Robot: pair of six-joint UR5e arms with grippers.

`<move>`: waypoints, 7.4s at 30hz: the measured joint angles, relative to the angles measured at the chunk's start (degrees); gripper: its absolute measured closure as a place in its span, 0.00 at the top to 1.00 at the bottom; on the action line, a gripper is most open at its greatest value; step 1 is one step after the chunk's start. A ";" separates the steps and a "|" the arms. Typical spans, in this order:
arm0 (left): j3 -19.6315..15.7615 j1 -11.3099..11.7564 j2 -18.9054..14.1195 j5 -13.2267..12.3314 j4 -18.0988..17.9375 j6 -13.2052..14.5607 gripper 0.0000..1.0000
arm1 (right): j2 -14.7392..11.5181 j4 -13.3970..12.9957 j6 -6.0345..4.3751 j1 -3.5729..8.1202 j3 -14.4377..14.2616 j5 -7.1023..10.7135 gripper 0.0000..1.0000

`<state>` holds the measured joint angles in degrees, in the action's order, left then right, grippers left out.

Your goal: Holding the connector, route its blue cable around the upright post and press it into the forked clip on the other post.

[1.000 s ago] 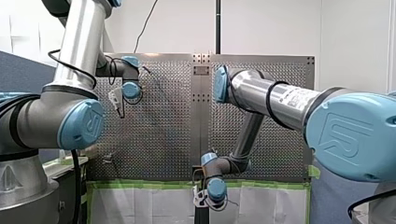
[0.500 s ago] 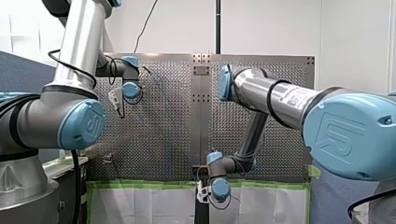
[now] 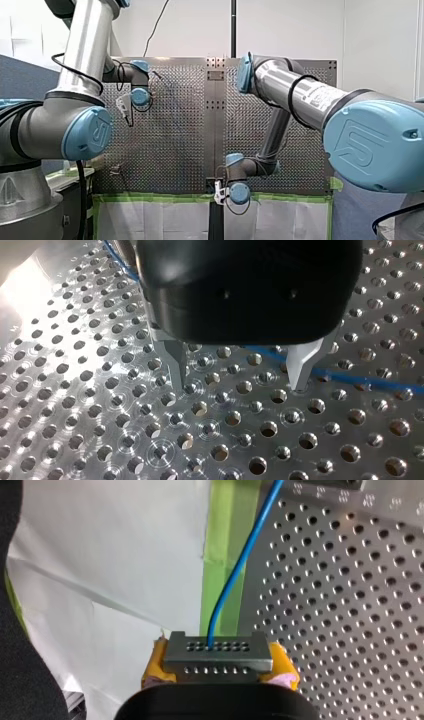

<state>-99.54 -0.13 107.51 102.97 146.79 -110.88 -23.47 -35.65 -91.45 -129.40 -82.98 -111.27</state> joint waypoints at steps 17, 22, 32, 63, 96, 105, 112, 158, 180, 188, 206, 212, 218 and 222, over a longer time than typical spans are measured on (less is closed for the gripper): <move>0.03 0.01 -0.01 -0.01 0.12 -0.25 1.00 | -3.25 -8.00 0.51 0.61 -7.76 -1.56 0.38; 0.00 0.01 -0.01 -0.01 0.31 -0.31 1.00 | -5.67 -7.75 1.91 0.71 -8.98 -1.74 0.38; -0.01 0.01 0.00 -0.01 0.44 -0.68 1.00 | -11.29 -6.61 2.23 1.26 -13.44 -2.12 0.38; 0.01 0.01 -0.03 0.13 1.32 -1.09 1.00 | -18.59 -7.72 6.69 4.05 -16.45 -4.52 0.38; -1.76 -2.14 -0.86 6.92 9.62 -3.11 1.00 | -15.87 -8.69 6.50 4.47 -16.42 -5.22 0.38; -6.20 -2.50 -4.85 7.18 9.98 -5.42 1.00 | -15.86 -9.22 6.41 4.60 -16.40 -5.18 0.38; -10.35 -2.59 -8.98 7.98 13.43 -4.84 1.00 | -15.87 -9.26 6.44 4.62 -16.39 -5.14 0.38; -3.70 -4.94 -32.34 9.01 36.76 0.15 1.00 | -15.87 -9.27 6.77 4.64 -16.31 -5.21 0.38; -3.90 -5.20 -43.01 -1.83 39.93 0.12 1.00 | -15.87 -9.19 6.91 4.64 -16.11 -5.20 0.38; -5.06 -5.67 -41.40 -5.52 39.90 2.15 1.00 | -15.87 -9.12 6.89 4.63 -16.12 -5.20 0.38; -6.61 -5.87 -38.59 -11.13 38.33 3.12 1.00 | -15.89 -9.24 6.89 4.64 -16.10 -5.22 0.38; -6.61 -5.93 -38.36 -11.10 38.27 3.29 1.00 | -15.88 -9.27 6.89 4.63 -16.05 -5.20 0.38; -6.61 -6.31 -36.93 -12.34 38.23 5.21 1.00 | -15.88 -9.27 6.88 4.64 -16.05 -5.20 0.38; -6.61 -6.81 -36.09 -12.53 38.44 7.03 1.00 | -15.88 -9.27 6.88 4.63 -16.04 -5.20 0.38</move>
<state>-106.14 -6.93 71.42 90.43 185.23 -103.85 -39.35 -44.92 -84.57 -124.77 -99.02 -116.46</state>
